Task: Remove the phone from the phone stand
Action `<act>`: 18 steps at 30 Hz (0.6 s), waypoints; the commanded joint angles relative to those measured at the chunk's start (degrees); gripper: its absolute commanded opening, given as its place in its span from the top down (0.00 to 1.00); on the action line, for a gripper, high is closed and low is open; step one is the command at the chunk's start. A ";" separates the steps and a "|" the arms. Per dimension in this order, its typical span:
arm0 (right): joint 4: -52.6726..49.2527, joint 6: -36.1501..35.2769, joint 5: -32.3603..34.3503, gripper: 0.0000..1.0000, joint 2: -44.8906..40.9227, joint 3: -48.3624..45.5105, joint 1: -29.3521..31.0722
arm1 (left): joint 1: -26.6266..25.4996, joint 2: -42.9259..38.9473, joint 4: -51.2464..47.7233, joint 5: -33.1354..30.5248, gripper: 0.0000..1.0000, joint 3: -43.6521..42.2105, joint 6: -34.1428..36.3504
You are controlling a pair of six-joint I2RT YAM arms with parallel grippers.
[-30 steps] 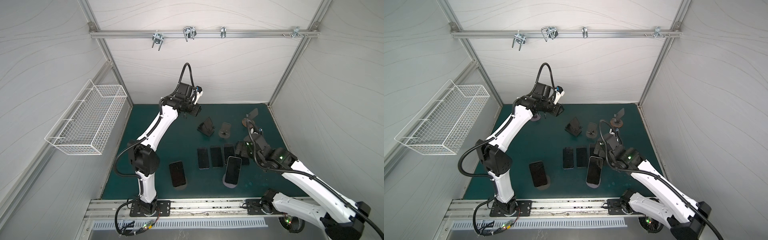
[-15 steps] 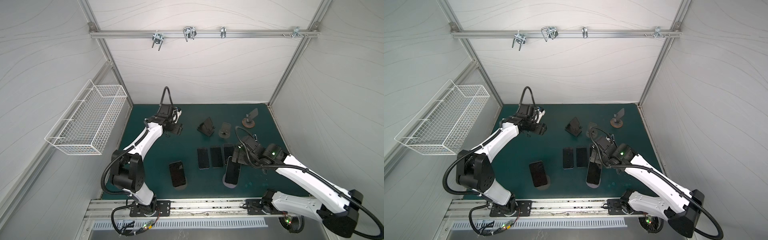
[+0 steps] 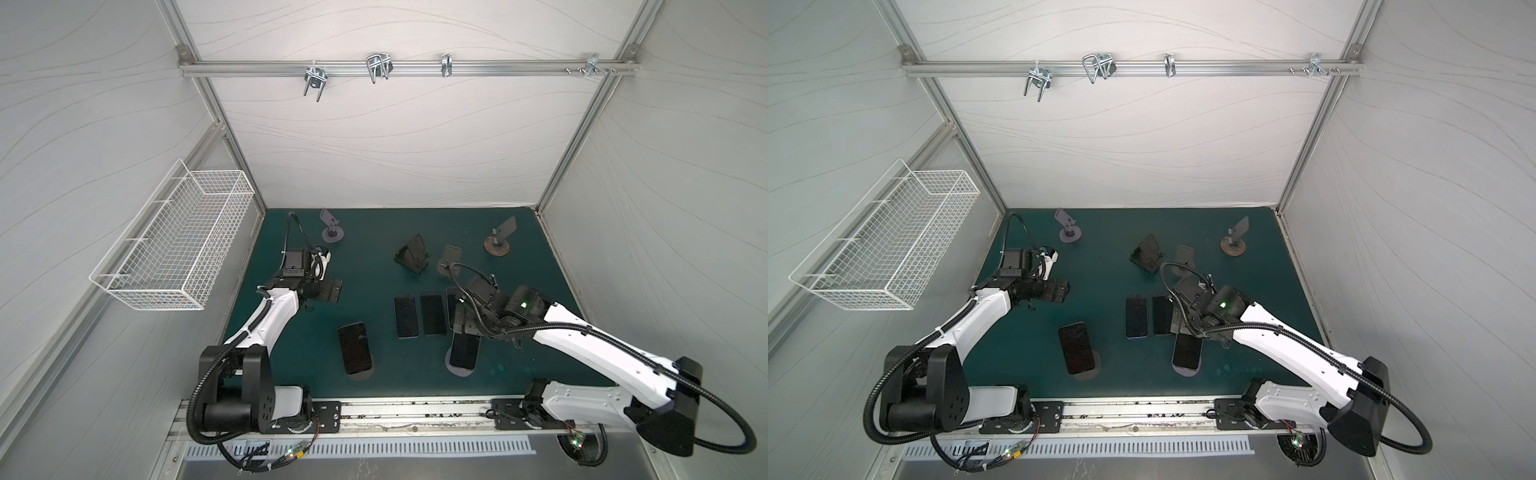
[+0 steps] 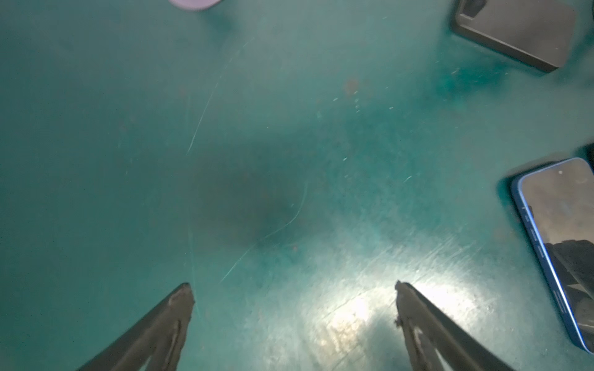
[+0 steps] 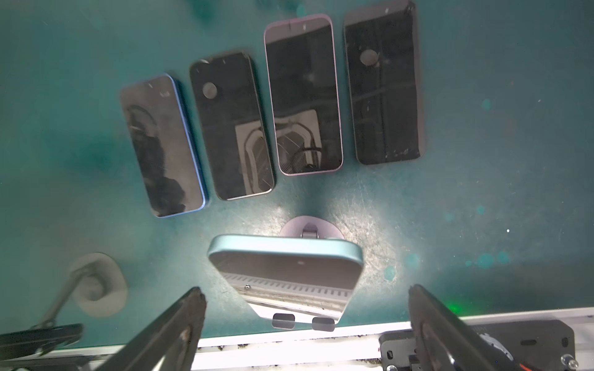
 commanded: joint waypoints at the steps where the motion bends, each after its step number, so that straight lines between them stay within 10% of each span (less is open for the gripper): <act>1: 0.77 1.49 -0.57 0.01 0.95 -0.85 0.76 | 5.36 -0.84 5.16 5.39 0.00 -0.93 -0.22; 18: 5.41 4.20 2.60 0.01 3.46 -6.03 1.13 | 11.27 -2.34 12.22 1.14 0.00 -5.27 -0.01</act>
